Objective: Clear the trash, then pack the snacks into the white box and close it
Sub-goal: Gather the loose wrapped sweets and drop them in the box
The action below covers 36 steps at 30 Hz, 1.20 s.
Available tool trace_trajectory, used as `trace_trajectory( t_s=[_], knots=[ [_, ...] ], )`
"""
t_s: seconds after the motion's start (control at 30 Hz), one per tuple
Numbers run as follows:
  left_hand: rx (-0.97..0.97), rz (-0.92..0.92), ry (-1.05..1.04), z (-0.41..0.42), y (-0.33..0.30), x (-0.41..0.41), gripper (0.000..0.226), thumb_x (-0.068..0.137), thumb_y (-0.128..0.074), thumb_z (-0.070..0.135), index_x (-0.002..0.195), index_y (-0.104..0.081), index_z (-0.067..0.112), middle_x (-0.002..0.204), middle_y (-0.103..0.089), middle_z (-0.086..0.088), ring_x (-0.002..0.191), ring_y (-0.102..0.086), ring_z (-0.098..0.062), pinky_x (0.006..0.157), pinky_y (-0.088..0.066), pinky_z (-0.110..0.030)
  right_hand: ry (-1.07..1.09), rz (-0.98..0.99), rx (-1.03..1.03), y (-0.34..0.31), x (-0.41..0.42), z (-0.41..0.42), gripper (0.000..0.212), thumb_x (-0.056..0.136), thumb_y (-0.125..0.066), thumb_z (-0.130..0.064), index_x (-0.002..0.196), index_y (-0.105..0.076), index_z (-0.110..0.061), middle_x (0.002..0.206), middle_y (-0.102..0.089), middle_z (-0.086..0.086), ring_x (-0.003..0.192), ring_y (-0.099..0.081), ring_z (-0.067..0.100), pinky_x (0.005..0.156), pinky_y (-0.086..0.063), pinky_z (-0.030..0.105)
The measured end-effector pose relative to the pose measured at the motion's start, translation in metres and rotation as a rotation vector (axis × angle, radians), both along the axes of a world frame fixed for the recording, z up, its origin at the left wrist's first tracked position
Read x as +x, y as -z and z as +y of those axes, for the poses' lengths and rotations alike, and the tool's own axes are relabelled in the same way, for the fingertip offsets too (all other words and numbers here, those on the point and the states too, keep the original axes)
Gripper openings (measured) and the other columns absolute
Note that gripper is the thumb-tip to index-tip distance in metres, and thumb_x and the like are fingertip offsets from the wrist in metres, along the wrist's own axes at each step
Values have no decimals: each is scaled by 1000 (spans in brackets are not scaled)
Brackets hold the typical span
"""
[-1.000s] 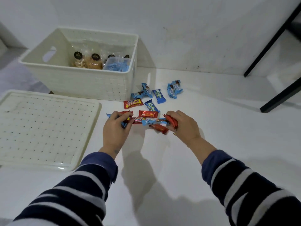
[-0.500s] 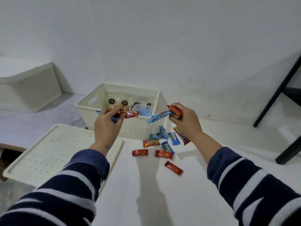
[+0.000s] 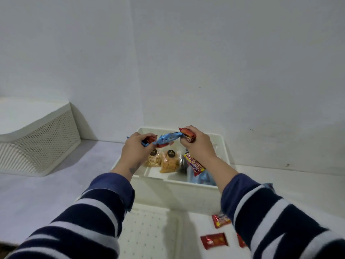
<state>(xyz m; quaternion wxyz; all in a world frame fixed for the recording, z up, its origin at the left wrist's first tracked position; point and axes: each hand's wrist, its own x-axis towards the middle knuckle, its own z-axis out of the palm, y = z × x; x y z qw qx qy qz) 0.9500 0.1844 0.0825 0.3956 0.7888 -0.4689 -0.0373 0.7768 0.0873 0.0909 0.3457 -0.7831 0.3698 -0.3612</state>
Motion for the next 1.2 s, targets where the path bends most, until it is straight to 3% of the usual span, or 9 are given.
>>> trace_trajectory(
  t_s=[0.13, 0.27, 0.4, 0.5, 0.6, 0.7, 0.9, 1.07, 1.2],
  knots=[
    [231, 88, 62, -20, 29, 32, 17, 85, -66, 33, 100, -70, 25, 89, -61, -1, 78, -57, -17, 59, -40, -26, 27, 11, 196, 43, 43, -9, 15, 87, -61, -18, 100, -63, -24, 76, -62, -9, 61, -55, 8, 59, -46, 27],
    [543, 100, 134, -35, 58, 45, 20, 84, -66, 35, 98, -67, 21, 84, -64, 1, 70, -56, -14, 57, -42, -25, -11, 224, 600, 71, 58, -11, 24, 90, -59, -26, 113, -53, -30, 94, -53, -10, 89, -59, 20, 60, -60, 39],
    [762, 308, 230, -42, 74, 46, 42, 80, -72, 28, 119, -60, 15, 115, -65, -5, 89, -59, -15, 76, -45, -24, -123, 460, 702, 86, 62, -18, 71, 83, -70, -22, 142, -32, -31, 135, -46, 3, 105, -55, 20, 81, -56, 38],
    [870, 230, 273, -44, 72, 48, 77, 78, -73, 40, 144, -37, 21, 146, -42, -5, 123, -49, -23, 97, -40, -31, -158, 436, 750, 80, 65, -18, 74, 86, -66, -31, 148, -25, -26, 149, -36, 7, 122, -47, 25, 96, -43, 34],
    [823, 106, 303, -45, 61, 45, 76, 83, -67, 41, 146, -31, 21, 152, -34, -5, 135, -38, -25, 108, -32, -34, -170, 511, 672, 58, 63, -14, 64, 93, -54, -36, 149, -25, -25, 152, -31, 8, 133, -39, 29, 105, -39, 42],
    [784, 49, 310, -48, 45, 35, 67, 86, -63, 41, 144, -35, 22, 149, -38, -5, 133, -40, -25, 108, -33, -36, -141, 621, 441, 31, 52, -10, 52, 97, -49, -31, 145, -36, -20, 146, -42, 9, 127, -47, 26, 101, -43, 37],
    [775, -100, 419, -61, 15, -22, 53, 90, -55, 40, 138, -45, 22, 141, -48, -3, 126, -47, -26, 104, -37, -35, -70, 773, 270, -13, -9, -11, 46, 97, -50, -31, 141, -44, -20, 147, -42, 5, 130, -45, 24, 92, -40, 31],
    [720, -212, 482, -76, -3, -94, 49, 91, -54, 42, 134, -49, 20, 137, -52, -3, 122, -50, -24, 101, -39, -34, -15, 899, 188, -26, -87, -25, 43, 95, -52, -30, 137, -50, -21, 149, -41, 3, 135, -40, 22, 108, -32, 30],
    [644, -192, 509, -80, -6, -162, 44, 91, -53, 39, 131, -51, 22, 137, -51, -1, 122, -50, -22, 104, -39, -34, 13, 948, 200, -26, -154, -35, 46, 96, -49, -32, 140, -46, -19, 152, -36, 2, 138, -35, 22, 112, -28, 32]
  ],
)
